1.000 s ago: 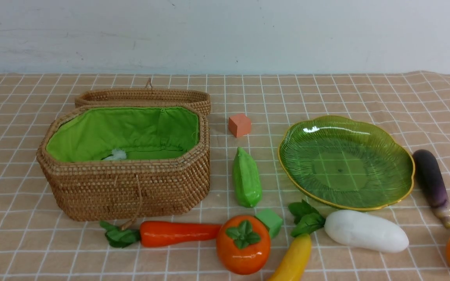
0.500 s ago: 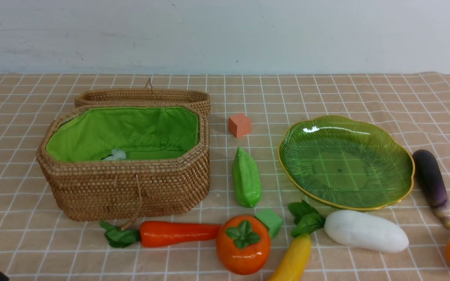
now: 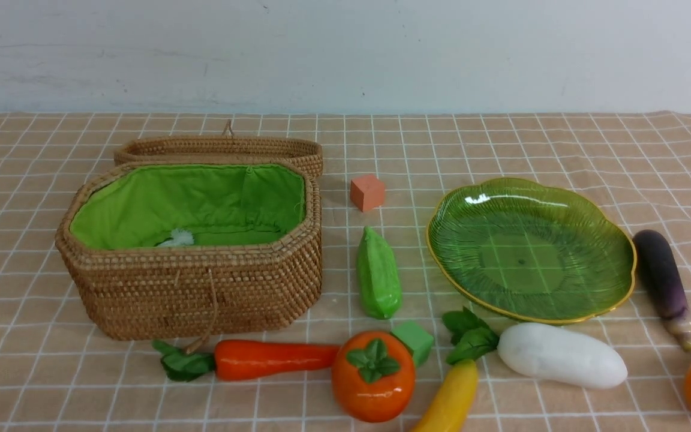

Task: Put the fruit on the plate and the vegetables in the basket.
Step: Use the left arm to grab a carrot and put it into the left basket

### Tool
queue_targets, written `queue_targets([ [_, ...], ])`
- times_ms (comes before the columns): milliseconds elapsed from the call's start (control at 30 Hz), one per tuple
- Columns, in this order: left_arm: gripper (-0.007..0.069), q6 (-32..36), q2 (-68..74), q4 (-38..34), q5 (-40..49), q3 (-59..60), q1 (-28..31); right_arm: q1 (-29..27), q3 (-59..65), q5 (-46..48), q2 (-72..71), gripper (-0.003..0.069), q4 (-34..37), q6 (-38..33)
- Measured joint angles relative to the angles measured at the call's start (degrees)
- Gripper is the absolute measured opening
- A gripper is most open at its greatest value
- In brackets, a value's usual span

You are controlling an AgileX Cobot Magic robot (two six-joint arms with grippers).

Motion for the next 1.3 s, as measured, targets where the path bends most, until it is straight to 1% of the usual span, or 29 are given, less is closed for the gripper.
queue_targets([
  [33,-0.0013,1.24,1.18,0.01,1.55,-1.03,0.00,0.00,0.00,0.00,0.00,0.0242,0.00,0.00],
  [67,-0.0013,5.83,4.86,0.07,6.51,-4.70,0.00,0.00,0.00,-0.06,0.00,0.0242,-0.45,0.00],
  [133,-0.0013,12.90,12.47,-0.22,17.37,-10.38,0.00,0.00,0.07,-0.83,0.00,0.0242,-2.81,-0.11],
  [200,-0.0013,18.16,17.81,-1.01,25.33,-14.99,0.00,0.00,0.30,-2.26,0.00,0.0242,-4.30,0.41],
  [233,-0.0013,20.31,19.91,-1.25,28.41,-16.17,0.00,0.00,0.56,-3.61,0.00,0.0242,-3.95,1.83],
  [267,-0.0013,23.12,22.27,-1.73,31.51,-18.20,0.00,0.00,0.63,-5.13,0.00,0.0242,-2.02,4.29],
  [400,-0.0013,28.20,28.01,-5.06,36.69,-21.66,0.00,0.00,0.63,-13.29,0.00,0.0242,6.11,14.95],
  [433,-0.0013,28.20,28.16,-5.29,36.82,-21.73,0.00,0.00,0.63,-13.69,0.00,0.0242,6.34,15.36],
  [467,-0.0013,31.91,29.18,-6.87,37.85,-22.15,0.00,0.00,0.63,-15.90,0.00,0.0242,7.60,17.51],
  [533,-0.0013,36.93,30.70,-9.07,39.39,-22.50,-0.34,0.00,0.56,-18.42,0.00,0.0236,9.57,21.20],
  [567,-0.0013,38.99,31.52,-9.69,39.66,-22.68,-1.11,0.17,-0.01,-17.72,0.00,0.0229,10.58,22.83],
  [633,-0.0013,41.94,33.60,-9.77,40.39,-23.38,-3.93,1.80,-3.60,-12.21,0.15,0.0206,11.57,24.16],
  [667,-0.0013,42.72,34.61,-9.42,40.72,-23.90,-5.35,2.72,-5.40,-9.30,0.49,0.0198,11.57,23.56],
  [700,-0.0013,42.84,35.18,-9.26,40.94,-24.02,-6.10,3.80,-6.74,-8.50,0.80,0.0192,11.57,23.26],
  [767,-0.0013,43.29,38.92,-6.61,41.80,-25.79,-10.21,8.52,-15.92,1.08,3.70,0.0161,11.62,16.31],
  [800,-0.0013,43.29,41.75,-4.04,42.09,-27.33,-13.66,12.31,-22.66,6.87,7.16,0.0145,11.86,10.93],
  [833,-0.0013,43.29,41.75,-3.67,42.08,-27.58,-13.66,12.31,-22.66,6.87,7.16,0.0145,11.86,10.93],
  [867,-0.0013,43.38,45.32,-0.41,42.02,-29.71,-17.16,17.73,-32.13,14.46,11.48,0.0128,12.03,4.34],
  [900,-0.0013,43.42,46.24,-0.01,41.94,-29.99,-18.01,17.73,-32.13,15.25,11.94,0.0128,12.11,3.69],
  [967,-0.0013,44.30,53.48,6.60,40.67,-34.35,-24.22,24.75,-43.58,25.99,17.60,0.0122,12.23,-3.34],
  [1033,-0.0013,45.37,57.48,9.94,39.81,-36.73,-27.13,27.77,-47.84,30.90,19.87,0.0122,12.23,-5.61],
  [1100,-0.0013,46.39,59.95,12.18,38.73,-38.45,-28.73,29.37,-49.93,33.70,20.89,0.0122,12.23,-6.64],
  [1133,-0.0013,47.95,63.33,14.30,36.94,-40.33,-30.61,31.53,-52.30,35.96,21.91,0.0122,12.23,-7.45],
  [1200,-0.0010,50.91,68.81,16.50,33.10,-42.91,-32.84,33.72,-53.76,36.86,22.13,0.0122,12.06,-7.70],
  [1300,0.0020,54.92,73.42,17.21,29.92,-44.82,-33.76,34.47,-54.00,37.12,22.13,0.0122,11.95,-7.81],
])
